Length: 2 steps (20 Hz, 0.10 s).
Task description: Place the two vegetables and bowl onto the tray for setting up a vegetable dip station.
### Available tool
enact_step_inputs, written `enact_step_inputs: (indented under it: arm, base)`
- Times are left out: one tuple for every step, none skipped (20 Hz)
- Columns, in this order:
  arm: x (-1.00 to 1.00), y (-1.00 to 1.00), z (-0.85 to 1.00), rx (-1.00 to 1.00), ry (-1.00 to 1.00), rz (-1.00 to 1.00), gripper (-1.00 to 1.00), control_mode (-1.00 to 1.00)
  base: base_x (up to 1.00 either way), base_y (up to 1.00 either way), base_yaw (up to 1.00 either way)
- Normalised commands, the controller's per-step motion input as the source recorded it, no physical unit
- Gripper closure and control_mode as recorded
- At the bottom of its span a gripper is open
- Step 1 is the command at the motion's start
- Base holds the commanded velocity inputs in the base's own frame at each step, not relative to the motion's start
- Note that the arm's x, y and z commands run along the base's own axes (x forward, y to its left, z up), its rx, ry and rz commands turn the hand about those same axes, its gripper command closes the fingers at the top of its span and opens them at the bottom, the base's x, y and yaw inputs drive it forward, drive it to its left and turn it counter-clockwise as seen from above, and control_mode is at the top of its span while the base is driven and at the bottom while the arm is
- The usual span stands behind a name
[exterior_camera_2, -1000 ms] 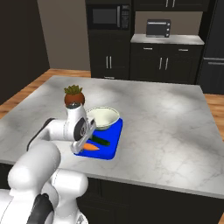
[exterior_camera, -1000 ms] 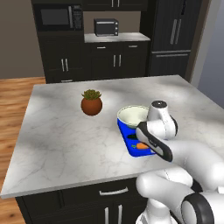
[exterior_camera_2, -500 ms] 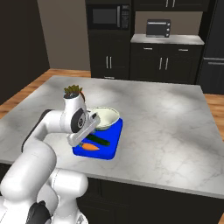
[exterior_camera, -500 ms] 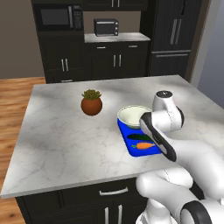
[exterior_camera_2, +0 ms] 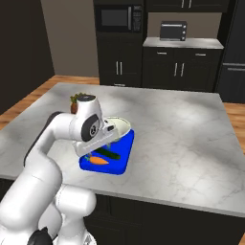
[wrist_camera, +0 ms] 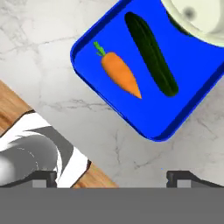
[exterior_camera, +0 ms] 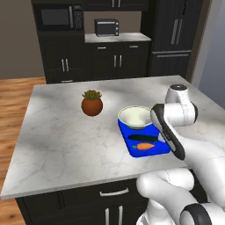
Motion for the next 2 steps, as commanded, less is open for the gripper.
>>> enact_step_inputs:
  arm:
    - [-0.32,-0.15,0.14,0.1,0.0,-0.31,-1.0,-1.0]
    - [-0.34,-0.11,0.15,0.11,0.0,-0.32,-1.0,-1.0]
  base:
    - [0.0,0.0,0.0]
    - [0.0,0.0,0.0]
